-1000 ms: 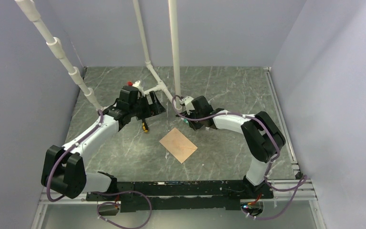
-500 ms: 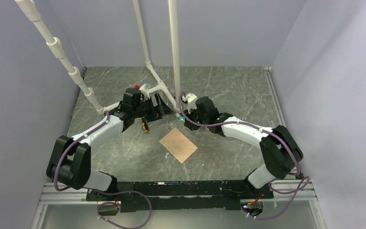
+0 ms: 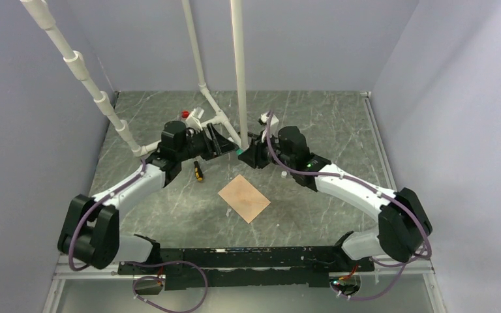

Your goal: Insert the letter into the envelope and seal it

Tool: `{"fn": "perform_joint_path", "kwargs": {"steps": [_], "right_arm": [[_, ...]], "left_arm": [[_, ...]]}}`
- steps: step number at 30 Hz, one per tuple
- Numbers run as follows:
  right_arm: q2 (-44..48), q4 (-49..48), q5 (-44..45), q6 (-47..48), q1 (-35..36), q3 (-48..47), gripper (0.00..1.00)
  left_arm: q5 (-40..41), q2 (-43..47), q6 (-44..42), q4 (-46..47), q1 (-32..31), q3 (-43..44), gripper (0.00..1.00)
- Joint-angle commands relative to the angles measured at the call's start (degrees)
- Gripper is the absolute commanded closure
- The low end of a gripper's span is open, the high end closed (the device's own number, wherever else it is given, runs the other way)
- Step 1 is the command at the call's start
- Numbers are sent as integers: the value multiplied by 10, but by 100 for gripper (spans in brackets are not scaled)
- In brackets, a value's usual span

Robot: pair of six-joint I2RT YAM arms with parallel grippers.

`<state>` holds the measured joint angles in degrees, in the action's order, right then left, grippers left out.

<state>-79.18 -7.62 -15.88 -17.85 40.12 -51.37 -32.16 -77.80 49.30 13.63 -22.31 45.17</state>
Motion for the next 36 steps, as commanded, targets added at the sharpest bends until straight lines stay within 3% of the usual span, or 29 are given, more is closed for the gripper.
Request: {"fn": "perform_joint_path", "kwargs": {"steps": [1, 13, 18, 22, 24, 25, 27, 29, 31, 33, 36], "right_arm": [[50, -105, -34, -89, 1, -15, 84], [64, -150, -60, -141, 1, -37, 84], [56, -183, -72, -164, 2, -28, 84], [57, -193, -76, -175, 1, -26, 84], [59, -197, -76, -178, 1, -27, 83], [61, -193, -76, -179, 1, -29, 83], [65, -187, -74, -189, 1, -33, 73], [73, -196, -70, -210, 1, -30, 45], [88, -219, -56, -248, 1, -20, 30], [98, -249, -42, -299, -2, -7, 23], [104, -316, -33, -383, -2, 12, 22]], "left_arm": [[-1, 72, -8, 72, 2, 1, 40], [-49, 100, 30, 163, 2, 7, 52], [-67, 96, 50, 199, 2, 6, 62], [-78, 91, 56, 217, 2, 14, 79], [-85, 87, 59, 223, 2, 21, 96], [-87, 87, 60, 224, 2, 24, 97], [-92, 89, 60, 230, 2, 29, 98], [-97, 94, 60, 237, 2, 35, 98], [-103, 99, 60, 243, 2, 47, 98], [-108, 105, 63, 250, 2, 59, 98], [-106, 113, 72, 258, 2, 79, 98]]}}
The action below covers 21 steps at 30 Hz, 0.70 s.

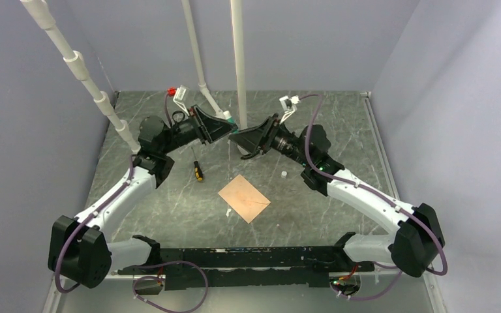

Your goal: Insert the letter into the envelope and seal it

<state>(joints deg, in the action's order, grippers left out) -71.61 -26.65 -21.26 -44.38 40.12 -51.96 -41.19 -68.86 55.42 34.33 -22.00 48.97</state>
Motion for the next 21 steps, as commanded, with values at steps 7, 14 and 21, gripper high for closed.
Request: {"fn": "perform_joint_path", "kwargs": {"steps": [7, 14, 21], "right_arm": [[-2, -255, -9, -221, -2, 18, 35], [-19, -301, -33, -242, -1, -15, 63], [-21, -345, -33, -239, 2, -7, 63]], "left_arm": [[-17, 30, 66, 90, -1, 72, 97], [-32, 33, 89, 83, -1, 109, 98], [-23, 32, 123, 117, -1, 102, 98]]}}
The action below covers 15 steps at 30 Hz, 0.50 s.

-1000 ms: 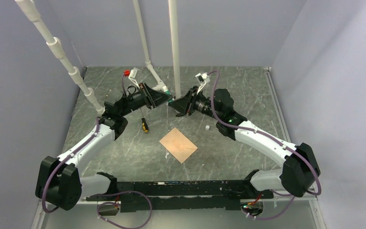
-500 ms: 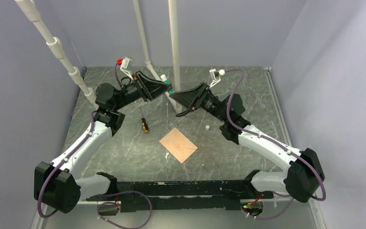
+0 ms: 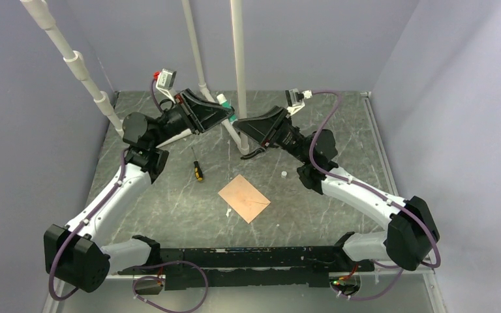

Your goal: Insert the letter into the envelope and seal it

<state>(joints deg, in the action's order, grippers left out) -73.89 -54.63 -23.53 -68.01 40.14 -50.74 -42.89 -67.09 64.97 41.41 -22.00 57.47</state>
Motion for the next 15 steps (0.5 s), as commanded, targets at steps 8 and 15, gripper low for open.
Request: {"fn": "perform_joint_path", "kwargs": {"steps": [8, 15], "right_arm": [[12, 70, -26, 83, 3, -71, 91], [24, 318, 48, 346, 22, -143, 96]], "left_arm": [[15, 27, 2, 12, -1, 12, 98], [89, 50, -71, -152, -1, 12, 98]]}}
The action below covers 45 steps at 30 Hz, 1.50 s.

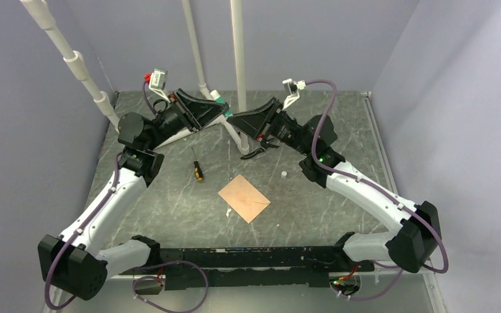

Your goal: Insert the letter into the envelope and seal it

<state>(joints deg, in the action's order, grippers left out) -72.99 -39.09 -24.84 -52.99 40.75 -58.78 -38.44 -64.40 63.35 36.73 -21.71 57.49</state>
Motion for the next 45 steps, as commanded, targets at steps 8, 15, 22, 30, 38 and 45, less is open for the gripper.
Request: {"fn": "perform_joint_path", "kwargs": {"steps": [8, 15, 22, 30, 38, 45], "right_arm": [[-26, 294, 255, 633, 88, -104, 100], [-28, 317, 285, 588, 97, -128, 59], [64, 287, 31, 313, 18, -93, 29], [91, 83, -2, -15, -24, 7, 17], [10, -136, -52, -167, -22, 4, 28], [-8, -143, -78, -163, -21, -28, 64]], "left_arm": [[168, 36, -157, -288, -4, 57, 98], [186, 44, -254, -340, -3, 74, 98], [43, 36, -227, -244, -3, 73, 98], [-28, 24, -104, -138, -3, 90, 97], [-73, -3, 8, -10, -3, 91, 98], [-58, 10, -11, -31, -3, 89, 98]]}}
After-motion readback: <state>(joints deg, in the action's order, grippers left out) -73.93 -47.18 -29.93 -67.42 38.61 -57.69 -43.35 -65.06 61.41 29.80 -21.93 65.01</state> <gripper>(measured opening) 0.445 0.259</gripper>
